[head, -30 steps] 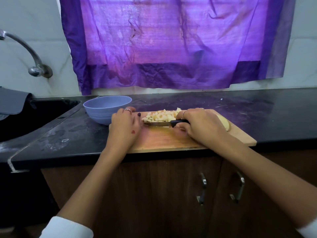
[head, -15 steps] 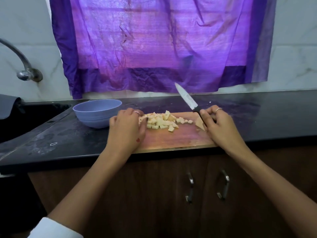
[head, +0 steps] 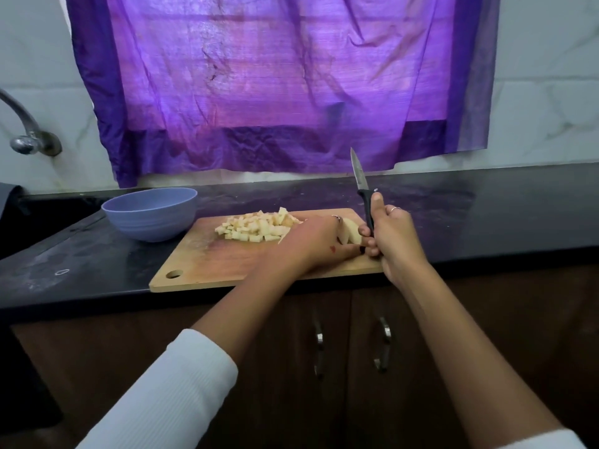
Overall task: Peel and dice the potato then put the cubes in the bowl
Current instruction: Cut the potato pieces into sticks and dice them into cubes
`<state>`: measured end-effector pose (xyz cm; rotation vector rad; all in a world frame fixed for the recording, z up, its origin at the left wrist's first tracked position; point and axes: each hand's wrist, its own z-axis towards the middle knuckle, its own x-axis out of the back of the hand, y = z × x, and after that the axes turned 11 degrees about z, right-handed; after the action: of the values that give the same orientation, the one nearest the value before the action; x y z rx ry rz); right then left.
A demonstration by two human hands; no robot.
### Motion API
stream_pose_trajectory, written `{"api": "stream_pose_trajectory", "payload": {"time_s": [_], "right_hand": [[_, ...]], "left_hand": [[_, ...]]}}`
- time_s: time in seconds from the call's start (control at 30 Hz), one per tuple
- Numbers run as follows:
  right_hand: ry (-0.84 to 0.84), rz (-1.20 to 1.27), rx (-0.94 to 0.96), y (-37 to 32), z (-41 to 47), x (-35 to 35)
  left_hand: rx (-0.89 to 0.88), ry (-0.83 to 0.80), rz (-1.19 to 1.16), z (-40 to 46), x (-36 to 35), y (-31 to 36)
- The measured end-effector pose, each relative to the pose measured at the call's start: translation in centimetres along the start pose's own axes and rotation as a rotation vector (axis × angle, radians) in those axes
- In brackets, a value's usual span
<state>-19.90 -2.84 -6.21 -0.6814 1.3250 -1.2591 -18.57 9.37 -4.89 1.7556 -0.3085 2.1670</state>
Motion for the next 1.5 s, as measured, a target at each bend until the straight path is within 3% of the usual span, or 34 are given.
{"api": "stream_pose_trajectory", "payload": {"time_s": [0.27,0.63,0.7,0.9,1.03,1.13,1.27,1.37,1.5], "right_hand": [[-0.05,0.055,0.009,0.3,0.2,0.3],[-0.081,-0.032,0.066,0.4,0.0,0.5],[-0.084,-0.059,0.078,0.5,0.0,0.5],[-0.119,-0.086,0.135,0.8,-0.3,0.2],[-0.136,-0.018,0.134,0.6,-0.7,0.4],[-0.129,-0.078,0.119,0.5,-0.9,0.5],[-0.154,-0.312,0.143,-0.1,-1.3,-0.2],[-0.276,-0.515,0.195,-0.7,-2.2,-1.3],[-0.434,-0.734,0.258,-1.4,-5.0,-2.4]], "left_hand": [[0.048,0.04,-0.098,0.8,-0.1,-0.4],[0.229,0.259,-0.272,0.5,0.5,-0.5],[0.218,0.172,-0.272,-0.6,2.7,-1.1],[0.191,-0.375,-0.295,-5.6,7.3,-5.5],[0.164,-0.493,-0.202,-6.3,7.6,-7.2],[0.143,-0.357,-0.153,-6.1,6.6,-7.8],[0.174,-0.022,-0.098,-7.2,6.2,-8.5],[0.251,0.189,0.028,-9.9,5.0,-8.3],[0.331,0.304,0.015,-13.8,1.9,-6.9]]}}
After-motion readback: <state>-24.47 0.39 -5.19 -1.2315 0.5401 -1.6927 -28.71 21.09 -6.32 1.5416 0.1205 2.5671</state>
